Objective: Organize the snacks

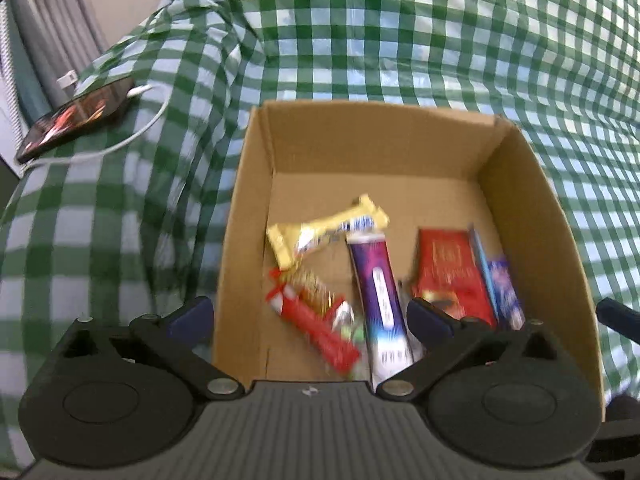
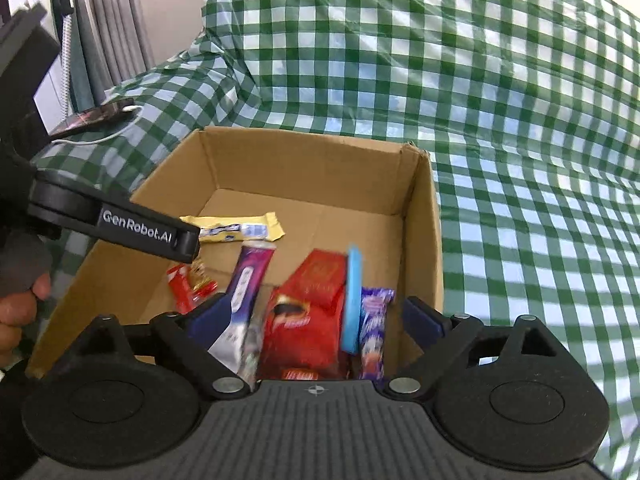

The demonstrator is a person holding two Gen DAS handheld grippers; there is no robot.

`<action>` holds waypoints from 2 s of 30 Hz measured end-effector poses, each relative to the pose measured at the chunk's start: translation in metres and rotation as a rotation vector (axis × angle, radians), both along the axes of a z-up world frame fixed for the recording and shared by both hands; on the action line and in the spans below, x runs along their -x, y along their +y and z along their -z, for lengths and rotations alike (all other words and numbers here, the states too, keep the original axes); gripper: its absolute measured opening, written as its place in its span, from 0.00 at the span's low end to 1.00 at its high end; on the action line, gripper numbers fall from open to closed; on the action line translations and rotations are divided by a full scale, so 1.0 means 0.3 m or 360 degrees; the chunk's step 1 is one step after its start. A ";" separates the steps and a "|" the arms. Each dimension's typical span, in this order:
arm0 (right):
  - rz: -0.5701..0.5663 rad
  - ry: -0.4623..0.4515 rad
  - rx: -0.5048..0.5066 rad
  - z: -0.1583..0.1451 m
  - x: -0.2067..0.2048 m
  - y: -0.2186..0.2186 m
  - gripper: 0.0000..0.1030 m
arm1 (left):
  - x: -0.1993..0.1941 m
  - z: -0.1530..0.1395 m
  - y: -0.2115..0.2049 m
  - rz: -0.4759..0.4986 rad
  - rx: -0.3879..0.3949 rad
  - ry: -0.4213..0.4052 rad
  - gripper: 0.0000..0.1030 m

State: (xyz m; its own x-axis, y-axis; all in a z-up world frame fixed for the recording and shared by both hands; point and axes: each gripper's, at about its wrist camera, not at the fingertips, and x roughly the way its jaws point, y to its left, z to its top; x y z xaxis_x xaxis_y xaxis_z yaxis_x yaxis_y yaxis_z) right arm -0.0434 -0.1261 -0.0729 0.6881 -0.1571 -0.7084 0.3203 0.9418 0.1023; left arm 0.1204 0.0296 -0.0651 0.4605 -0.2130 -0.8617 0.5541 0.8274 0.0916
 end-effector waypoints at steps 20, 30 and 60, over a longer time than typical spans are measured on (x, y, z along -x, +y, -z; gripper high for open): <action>0.0035 -0.0160 0.0189 -0.155 0.439 0.415 1.00 | 0.519 -0.164 0.292 -0.0040 0.0022 -0.0110 1.00; 0.0060 -0.0263 0.0269 -0.186 0.530 0.456 1.00 | 0.636 -0.208 0.337 -0.0089 0.0094 -0.0264 1.00; 0.0063 -0.0297 0.0308 -0.194 0.548 0.482 1.00 | 0.652 -0.212 0.348 -0.0085 0.0048 -0.0254 1.00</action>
State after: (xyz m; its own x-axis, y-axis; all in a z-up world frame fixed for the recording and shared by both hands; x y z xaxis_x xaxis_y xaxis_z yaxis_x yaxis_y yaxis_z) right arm -0.2080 0.0187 -0.0148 0.7945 -0.3065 -0.5242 0.3498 0.9367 -0.0175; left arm -0.0752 0.1341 -0.0016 0.6022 -0.2095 -0.7703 0.4899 0.8589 0.1494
